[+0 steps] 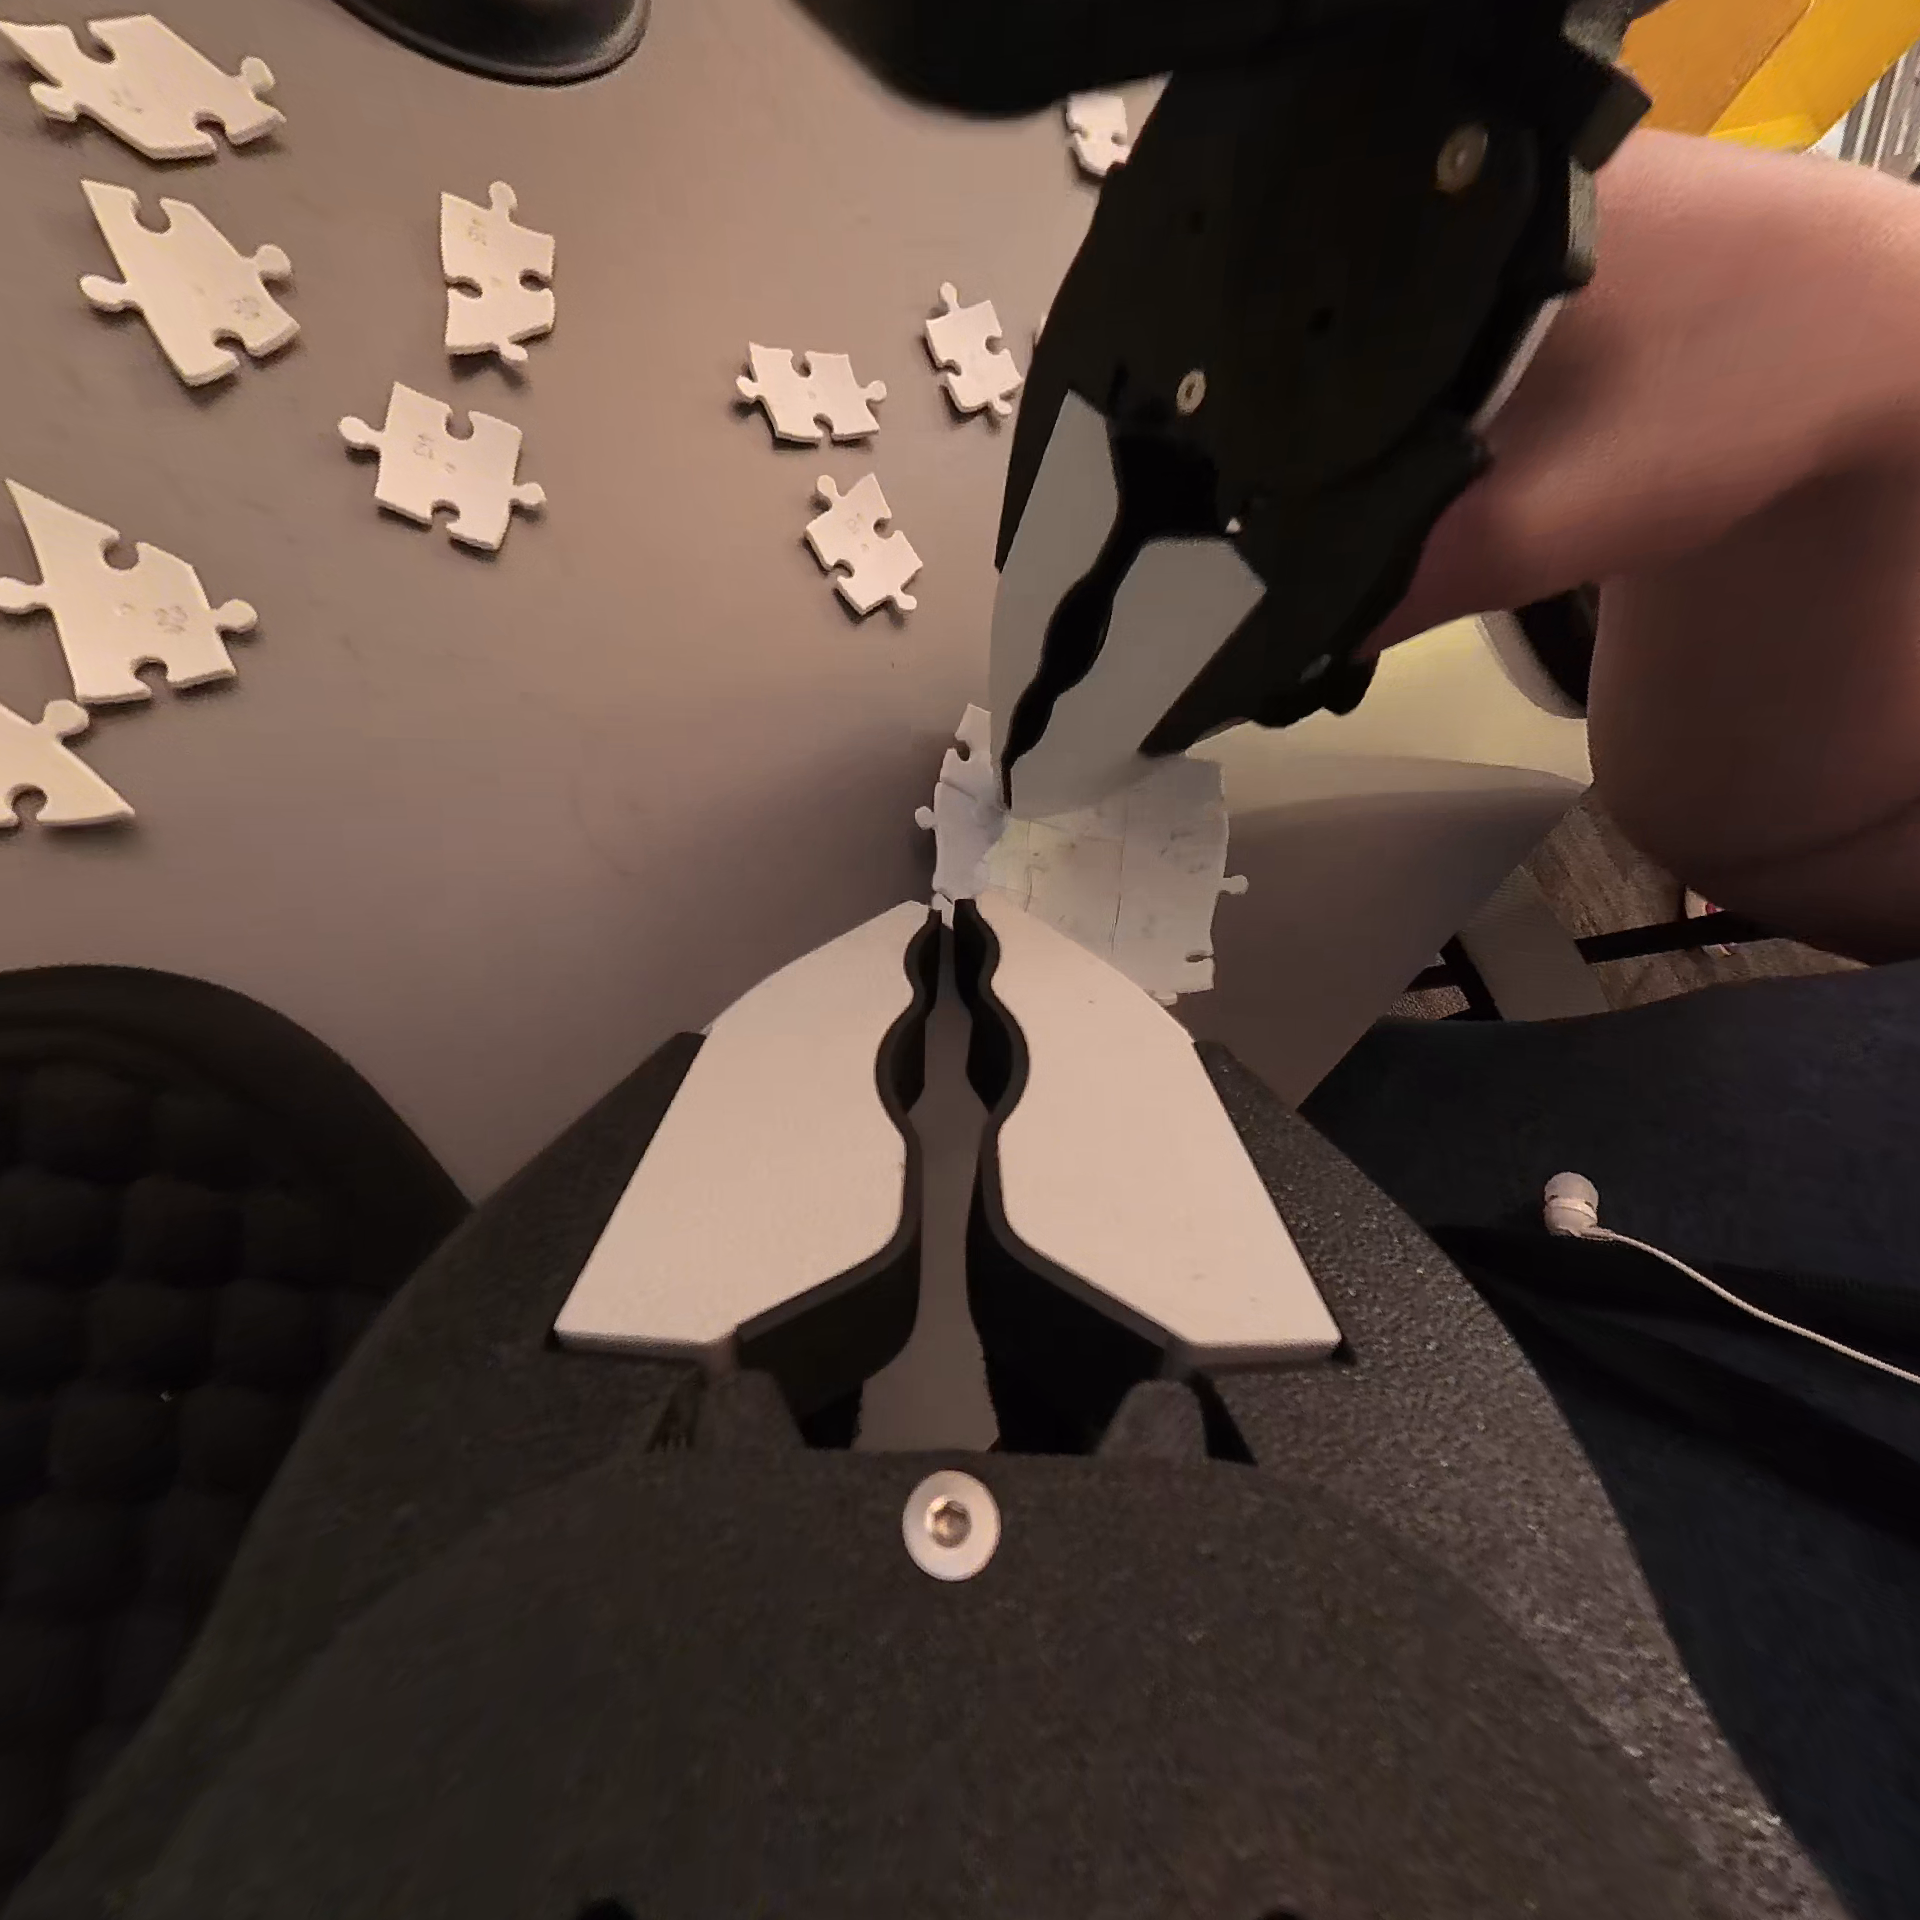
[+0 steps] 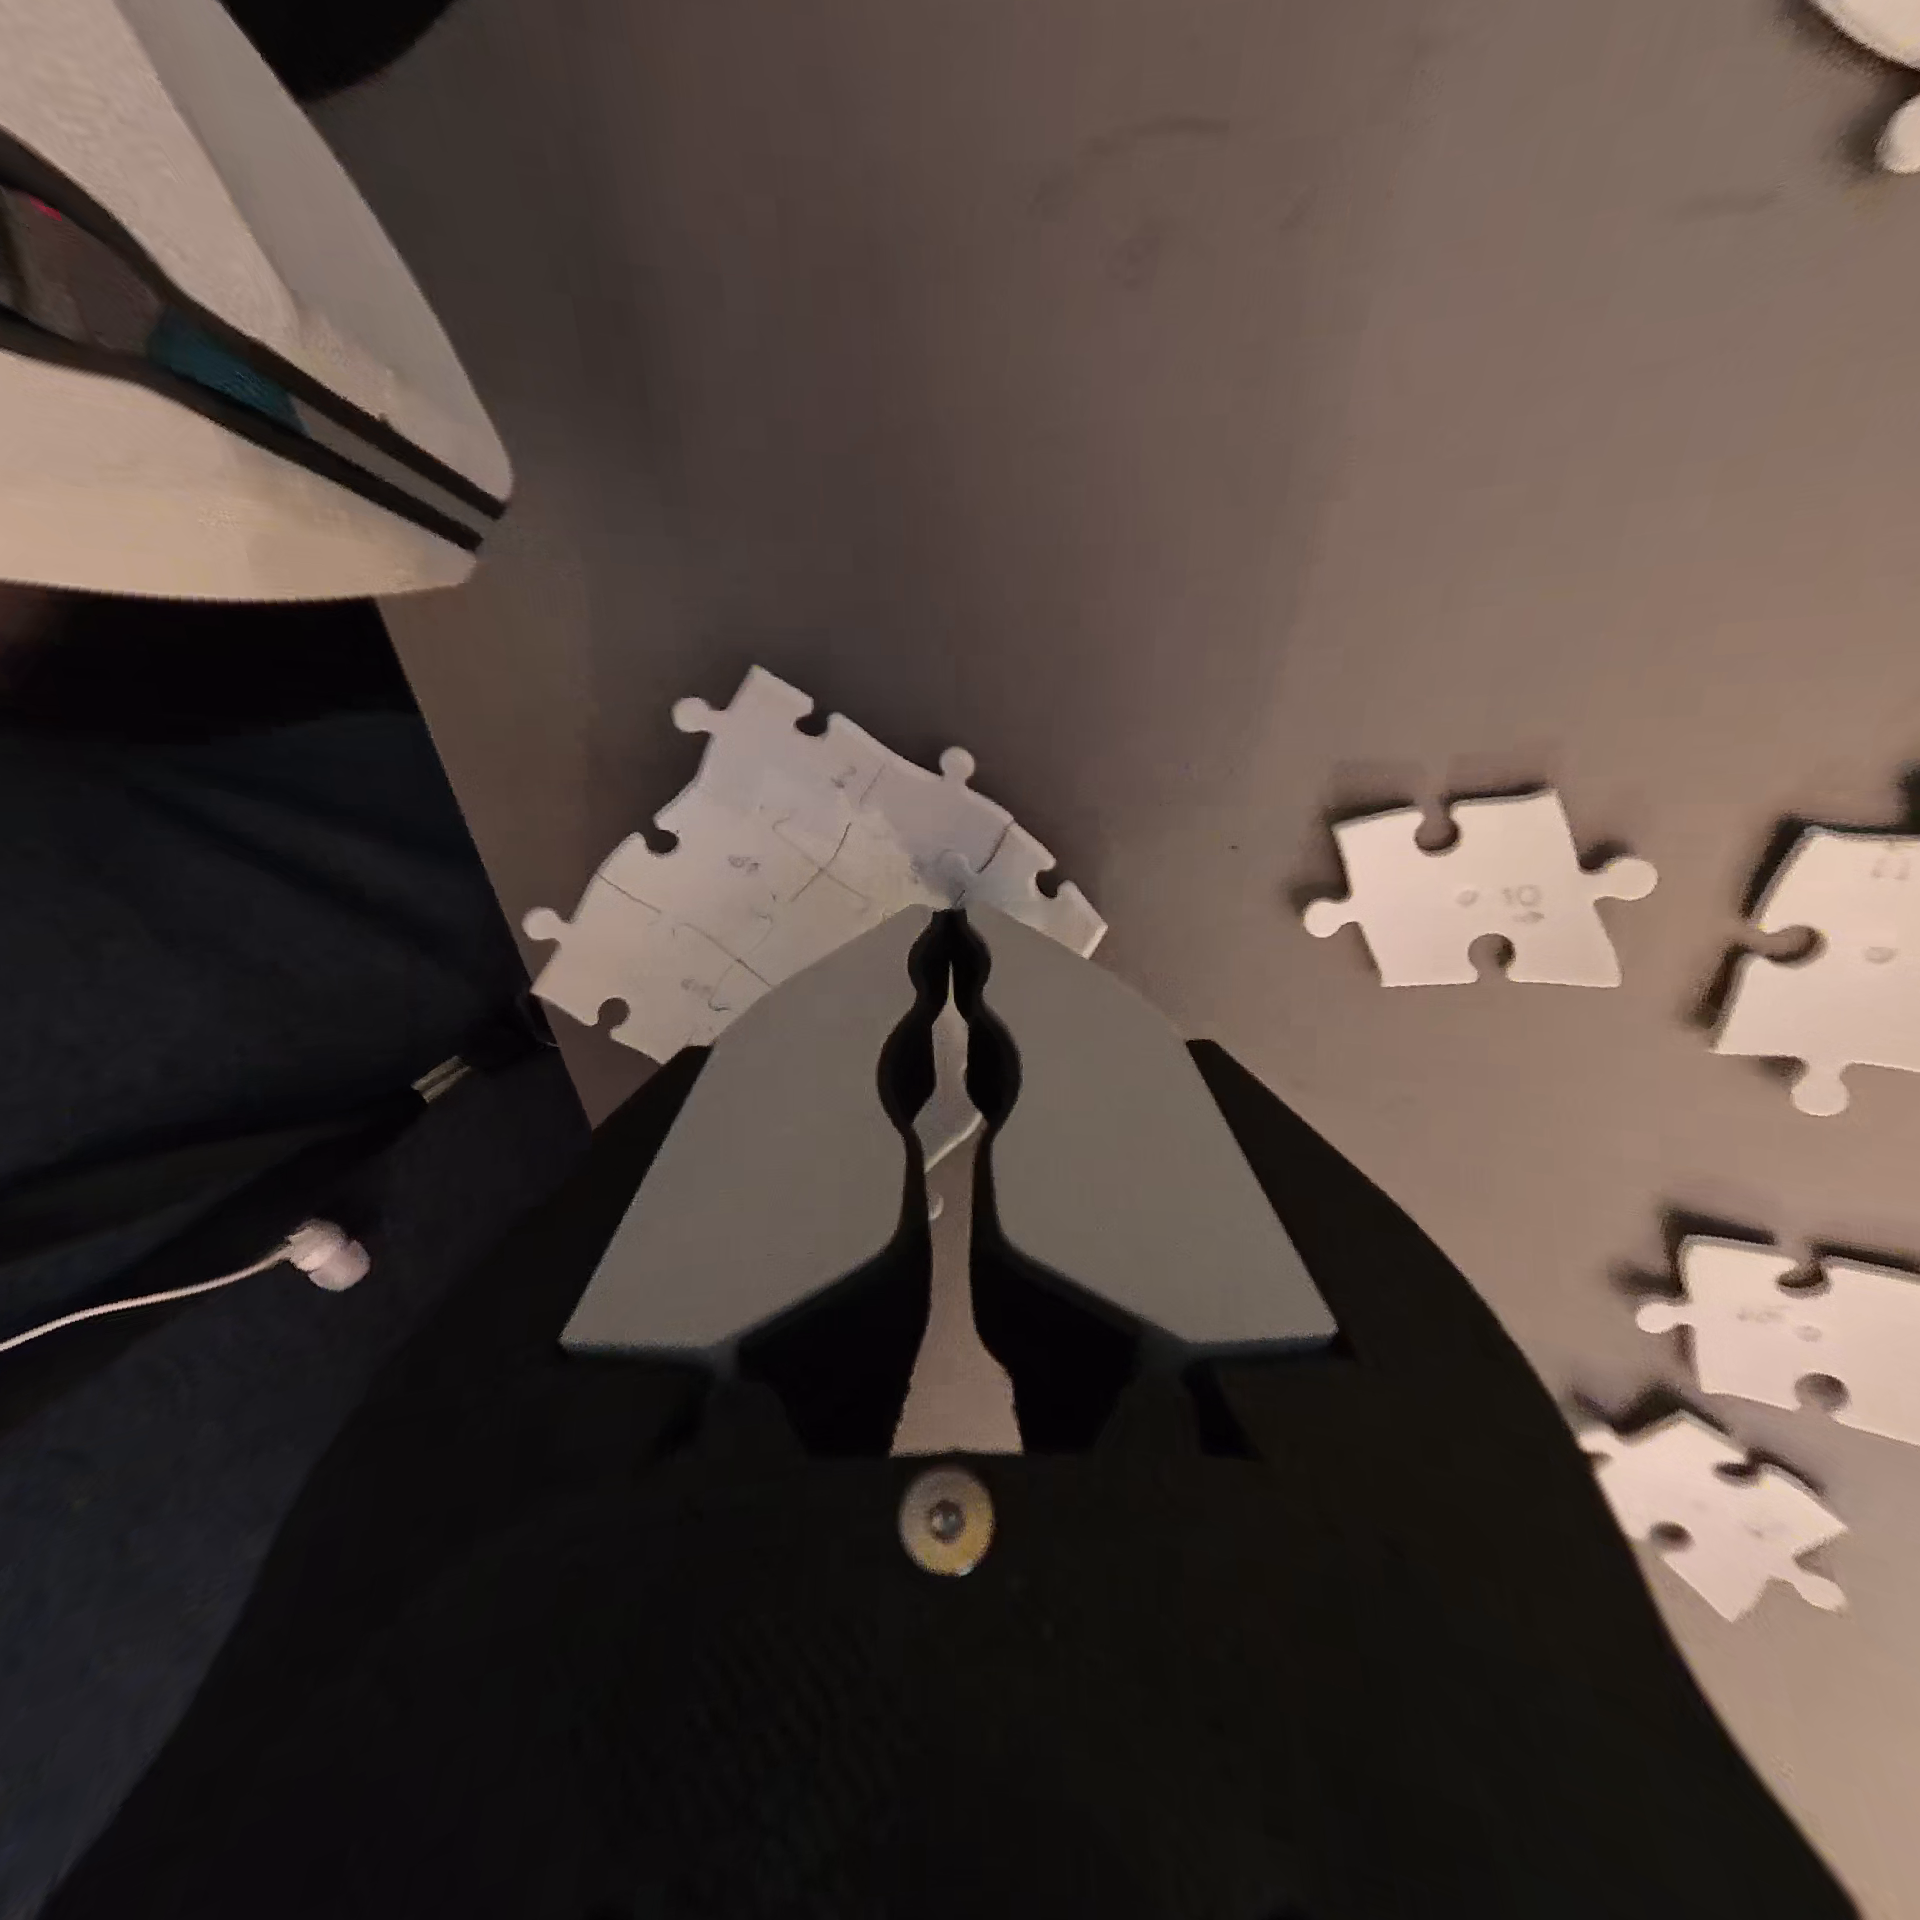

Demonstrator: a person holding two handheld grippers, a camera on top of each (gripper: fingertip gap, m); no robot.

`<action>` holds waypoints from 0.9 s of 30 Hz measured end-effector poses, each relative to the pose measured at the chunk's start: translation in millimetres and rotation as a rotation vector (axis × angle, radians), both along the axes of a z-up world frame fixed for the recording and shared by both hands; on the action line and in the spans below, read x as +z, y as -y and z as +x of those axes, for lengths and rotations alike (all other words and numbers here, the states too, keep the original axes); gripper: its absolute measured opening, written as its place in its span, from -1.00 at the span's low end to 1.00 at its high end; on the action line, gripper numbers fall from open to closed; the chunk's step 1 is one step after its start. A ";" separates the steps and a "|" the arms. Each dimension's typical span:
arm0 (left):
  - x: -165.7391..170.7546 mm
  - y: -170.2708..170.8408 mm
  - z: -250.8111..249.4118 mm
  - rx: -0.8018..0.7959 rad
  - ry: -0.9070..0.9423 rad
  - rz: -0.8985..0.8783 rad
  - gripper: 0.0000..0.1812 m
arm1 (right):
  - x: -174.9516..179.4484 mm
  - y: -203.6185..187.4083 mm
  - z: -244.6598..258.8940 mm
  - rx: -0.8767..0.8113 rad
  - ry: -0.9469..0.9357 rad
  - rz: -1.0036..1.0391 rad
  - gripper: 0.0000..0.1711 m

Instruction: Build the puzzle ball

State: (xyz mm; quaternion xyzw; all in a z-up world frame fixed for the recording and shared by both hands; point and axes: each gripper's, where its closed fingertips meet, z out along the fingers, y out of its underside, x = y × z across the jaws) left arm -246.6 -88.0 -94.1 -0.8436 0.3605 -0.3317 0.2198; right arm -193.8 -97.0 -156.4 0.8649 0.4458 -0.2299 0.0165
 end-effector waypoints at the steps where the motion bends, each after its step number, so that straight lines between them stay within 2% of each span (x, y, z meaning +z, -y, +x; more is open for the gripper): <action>1: 0.2 0.1 -0.7 0.002 0.001 -0.001 -0.98 | 0.9 0.0 -0.8 -0.016 -0.025 -0.010 -0.99; 12: -0.6 0.5 -1.8 0.008 0.003 -0.006 -0.97 | 10.7 0.6 -12.8 -0.019 -0.114 0.015 -0.99; 20: -1.8 -0.3 -2.1 0.009 -0.002 -0.010 -0.97 | 0.4 3.4 -19.1 0.010 -0.075 0.014 -0.99; 27: -4.1 -0.4 -1.4 0.002 -0.002 -0.023 -0.97 | 0.3 3.7 -19.4 0.013 -0.041 -0.086 -0.99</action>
